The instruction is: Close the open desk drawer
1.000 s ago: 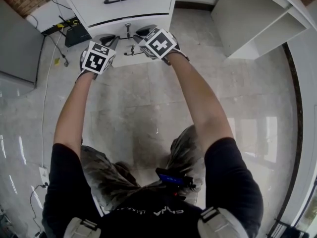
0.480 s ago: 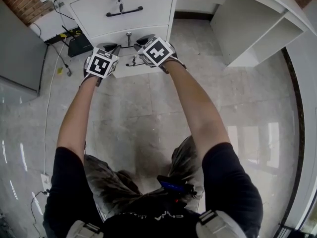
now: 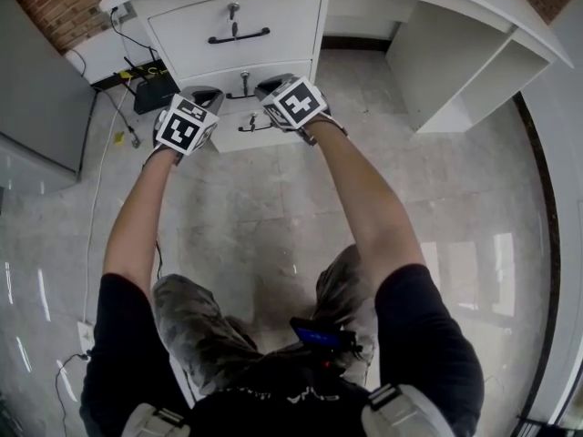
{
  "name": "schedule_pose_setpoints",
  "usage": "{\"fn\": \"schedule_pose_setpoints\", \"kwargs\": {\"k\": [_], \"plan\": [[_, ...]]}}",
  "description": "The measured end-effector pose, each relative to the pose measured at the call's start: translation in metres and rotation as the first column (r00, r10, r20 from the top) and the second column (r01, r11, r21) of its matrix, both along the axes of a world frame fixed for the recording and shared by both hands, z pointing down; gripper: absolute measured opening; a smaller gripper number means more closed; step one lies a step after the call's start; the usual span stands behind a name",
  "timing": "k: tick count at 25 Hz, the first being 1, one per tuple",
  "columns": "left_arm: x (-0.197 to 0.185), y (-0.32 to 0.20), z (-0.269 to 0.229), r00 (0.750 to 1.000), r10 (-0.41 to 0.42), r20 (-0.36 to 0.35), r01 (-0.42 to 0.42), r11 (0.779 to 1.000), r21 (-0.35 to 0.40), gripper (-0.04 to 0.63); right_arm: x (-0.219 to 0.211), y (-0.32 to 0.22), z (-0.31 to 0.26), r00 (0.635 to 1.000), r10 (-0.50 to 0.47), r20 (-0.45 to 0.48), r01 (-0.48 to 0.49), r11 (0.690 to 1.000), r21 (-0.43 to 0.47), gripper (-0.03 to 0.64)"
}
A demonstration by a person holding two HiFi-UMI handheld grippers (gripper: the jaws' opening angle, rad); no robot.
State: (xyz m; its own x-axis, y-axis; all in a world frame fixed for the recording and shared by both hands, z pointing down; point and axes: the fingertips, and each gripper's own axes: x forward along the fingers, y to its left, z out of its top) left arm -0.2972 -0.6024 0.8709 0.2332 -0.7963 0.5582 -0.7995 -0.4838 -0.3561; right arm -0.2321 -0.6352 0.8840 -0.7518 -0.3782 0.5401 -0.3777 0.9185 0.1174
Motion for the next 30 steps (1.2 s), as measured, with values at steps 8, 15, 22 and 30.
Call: {"fn": "schedule_pose_setpoints", "kwargs": {"k": [8,15,22,30], "plan": [[0.03,0.052,-0.063,0.977,0.06,-0.205,-0.049,0.997,0.062,0.012,0.018,0.054,-0.064,0.99,-0.004,0.139,0.004,1.0,0.001,0.02],[0.061,0.106,-0.064,0.975,0.081,-0.206,-0.064,0.994,0.09,0.012,0.046,0.11,-0.09,0.965,0.043,0.26,-0.034,0.999,-0.041,0.02],[0.029,0.119,-0.036,0.98,0.052,-0.192,-0.041,0.997,0.062,0.012,0.053,0.117,-0.065,0.974,0.043,0.223,-0.029,0.997,-0.067,0.02],[0.024,0.107,-0.036,0.99,0.117,-0.08,-0.115,0.993,0.032,0.012,0.03,0.131,-0.048,0.992,-0.015,0.127,0.02,0.999,-0.038,0.02]]}}
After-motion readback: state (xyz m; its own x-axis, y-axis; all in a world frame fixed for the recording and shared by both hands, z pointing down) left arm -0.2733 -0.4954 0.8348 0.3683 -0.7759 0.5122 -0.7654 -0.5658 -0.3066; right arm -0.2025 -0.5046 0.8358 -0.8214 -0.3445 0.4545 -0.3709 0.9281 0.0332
